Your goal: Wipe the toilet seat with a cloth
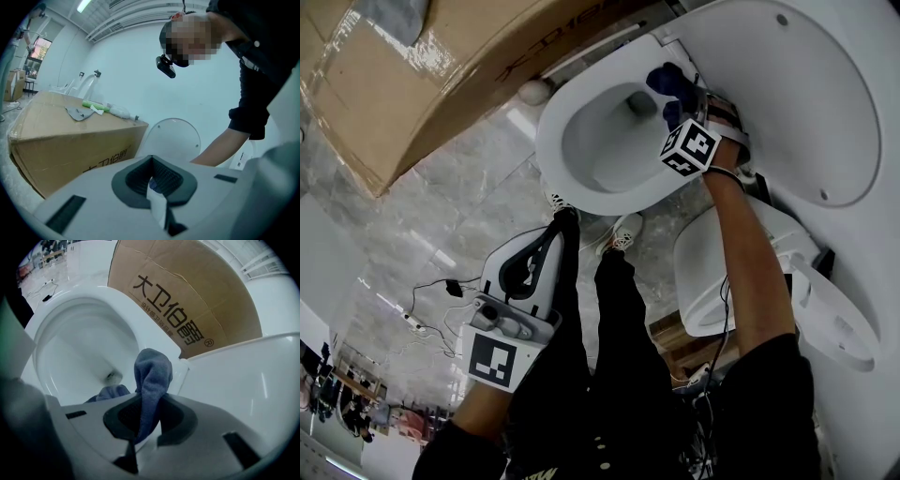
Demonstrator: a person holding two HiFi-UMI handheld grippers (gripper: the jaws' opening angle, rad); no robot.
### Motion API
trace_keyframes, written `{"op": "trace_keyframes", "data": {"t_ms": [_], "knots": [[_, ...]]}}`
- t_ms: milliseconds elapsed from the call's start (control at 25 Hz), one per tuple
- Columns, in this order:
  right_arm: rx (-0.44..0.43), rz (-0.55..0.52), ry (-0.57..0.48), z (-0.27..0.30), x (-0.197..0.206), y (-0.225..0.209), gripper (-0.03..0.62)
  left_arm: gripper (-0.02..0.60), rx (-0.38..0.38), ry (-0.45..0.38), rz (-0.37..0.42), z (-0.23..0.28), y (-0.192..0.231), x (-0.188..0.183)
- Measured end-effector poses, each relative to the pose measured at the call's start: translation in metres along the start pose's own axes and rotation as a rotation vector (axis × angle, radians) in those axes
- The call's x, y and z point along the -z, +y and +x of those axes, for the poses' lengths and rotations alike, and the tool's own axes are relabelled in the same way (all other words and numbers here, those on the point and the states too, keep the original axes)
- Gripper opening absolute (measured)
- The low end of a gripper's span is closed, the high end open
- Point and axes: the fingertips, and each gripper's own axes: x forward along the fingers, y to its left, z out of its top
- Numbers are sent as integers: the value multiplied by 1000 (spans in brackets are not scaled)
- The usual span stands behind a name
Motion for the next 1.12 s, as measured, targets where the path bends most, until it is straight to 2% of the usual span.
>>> {"op": "trace_keyframes", "data": {"t_ms": [280, 720, 1120], "knots": [[-14, 6, 59, -7, 17, 18, 66, 11, 5, -8, 0, -6, -5, 0], [-74, 60, 92, -19, 43, 44, 66, 11, 24, -9, 0, -9, -22, 5], [-79, 96, 110, -30, 71, 59, 66, 11, 48, -12, 11, -7, -42, 7]]}}
